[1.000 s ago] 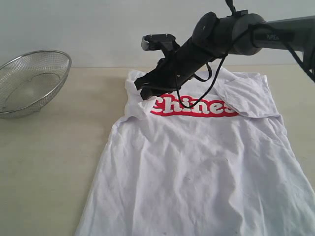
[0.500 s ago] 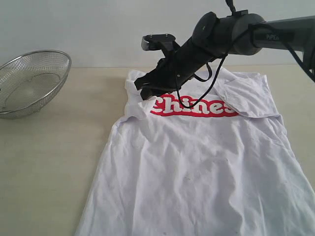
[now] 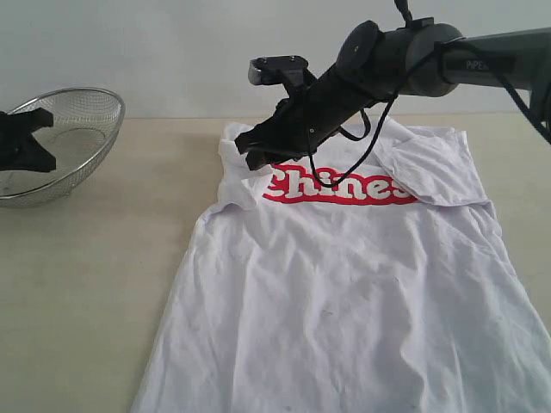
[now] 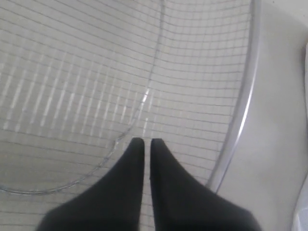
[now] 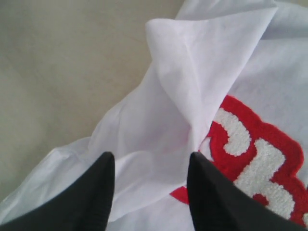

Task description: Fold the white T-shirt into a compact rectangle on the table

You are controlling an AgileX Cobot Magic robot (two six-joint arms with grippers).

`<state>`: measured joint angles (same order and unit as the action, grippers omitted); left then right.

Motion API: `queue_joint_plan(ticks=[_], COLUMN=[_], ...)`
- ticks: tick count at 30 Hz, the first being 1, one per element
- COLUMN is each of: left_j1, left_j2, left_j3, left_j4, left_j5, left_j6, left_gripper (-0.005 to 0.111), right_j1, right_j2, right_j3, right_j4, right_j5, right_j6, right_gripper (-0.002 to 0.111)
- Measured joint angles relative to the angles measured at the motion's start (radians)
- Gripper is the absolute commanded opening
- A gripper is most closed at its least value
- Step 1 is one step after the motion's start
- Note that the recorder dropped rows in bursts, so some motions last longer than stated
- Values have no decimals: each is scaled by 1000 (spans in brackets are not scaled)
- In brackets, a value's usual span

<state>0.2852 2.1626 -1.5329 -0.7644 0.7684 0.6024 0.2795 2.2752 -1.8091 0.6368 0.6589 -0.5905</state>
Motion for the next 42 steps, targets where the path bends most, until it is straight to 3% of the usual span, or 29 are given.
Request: queue_joint_plan(ticks=[16, 24, 34, 42], left_j1=[-38, -104, -86, -86], left_j2=[13, 13, -136, -198], left_j3=[33, 33, 36, 36], left_j4=[-63, -71, -124, -250], left_j5=[8, -3, 0, 53], left_j6=[-6, 0, 12, 103], left_gripper=[4, 4, 4, 4], right_j1=[0, 0, 0, 31], right_j2=[0, 0, 110, 134], right_j3=[0, -2, -220, -231], right_j4=[0, -45, -125, -132], right_j5=[-20, -117, -72, -69], right_j6=[0, -34, -60, -116], right_gripper=[42, 42, 42, 42])
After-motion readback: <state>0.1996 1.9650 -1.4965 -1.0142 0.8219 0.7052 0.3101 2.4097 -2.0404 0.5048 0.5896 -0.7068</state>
